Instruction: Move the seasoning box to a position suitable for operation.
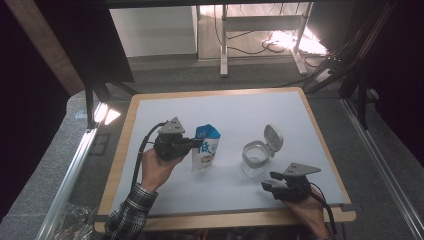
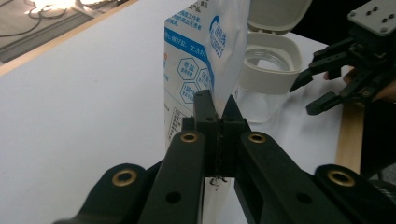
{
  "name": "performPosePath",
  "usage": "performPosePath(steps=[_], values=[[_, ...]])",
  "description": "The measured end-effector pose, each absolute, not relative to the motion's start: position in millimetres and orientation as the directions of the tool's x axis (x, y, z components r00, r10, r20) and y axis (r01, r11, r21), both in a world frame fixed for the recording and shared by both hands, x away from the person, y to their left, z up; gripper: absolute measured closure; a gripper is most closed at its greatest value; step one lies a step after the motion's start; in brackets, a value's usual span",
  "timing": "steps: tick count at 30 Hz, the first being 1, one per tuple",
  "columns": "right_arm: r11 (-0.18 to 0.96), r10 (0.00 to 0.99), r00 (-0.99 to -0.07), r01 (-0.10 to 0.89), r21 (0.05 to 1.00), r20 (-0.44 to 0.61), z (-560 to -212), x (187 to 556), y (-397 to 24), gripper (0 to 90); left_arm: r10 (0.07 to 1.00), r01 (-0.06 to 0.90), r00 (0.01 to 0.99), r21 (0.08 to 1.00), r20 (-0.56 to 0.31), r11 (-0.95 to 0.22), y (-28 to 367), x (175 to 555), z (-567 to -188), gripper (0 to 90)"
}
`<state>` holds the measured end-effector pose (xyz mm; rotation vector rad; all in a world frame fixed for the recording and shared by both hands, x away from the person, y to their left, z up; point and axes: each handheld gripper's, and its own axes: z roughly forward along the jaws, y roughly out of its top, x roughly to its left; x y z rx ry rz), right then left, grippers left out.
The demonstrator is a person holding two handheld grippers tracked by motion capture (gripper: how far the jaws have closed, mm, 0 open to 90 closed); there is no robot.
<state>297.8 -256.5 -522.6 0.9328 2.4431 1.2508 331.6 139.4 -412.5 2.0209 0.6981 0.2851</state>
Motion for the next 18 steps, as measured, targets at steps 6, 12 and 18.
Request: performPosePath(steps=[6, 12, 18], values=[[0.438, 0.619, -0.782, 0.417, 0.796, 0.069, -523.1, 295.2, -249.4, 44.5, 0.549, 0.348, 0.832, 0.848, -0.083, -0.4, 127.3, 322.9, -411.7, 90.0], [0.453, 0.593, -0.802, 0.405, 0.794, 0.071, -522.6, 292.0, -238.2, 47.0, 0.533, 0.346, 0.841, 0.847, -0.09, -0.403, 120.3, 318.4, -413.2, 90.0], [0.462, 0.575, -0.815, 0.402, 0.791, 0.078, -524.5, 289.9, -224.7, 47.0, 0.524, 0.344, 0.847, 0.848, -0.094, -0.403, 115.7, 315.1, -413.6, 90.0]])
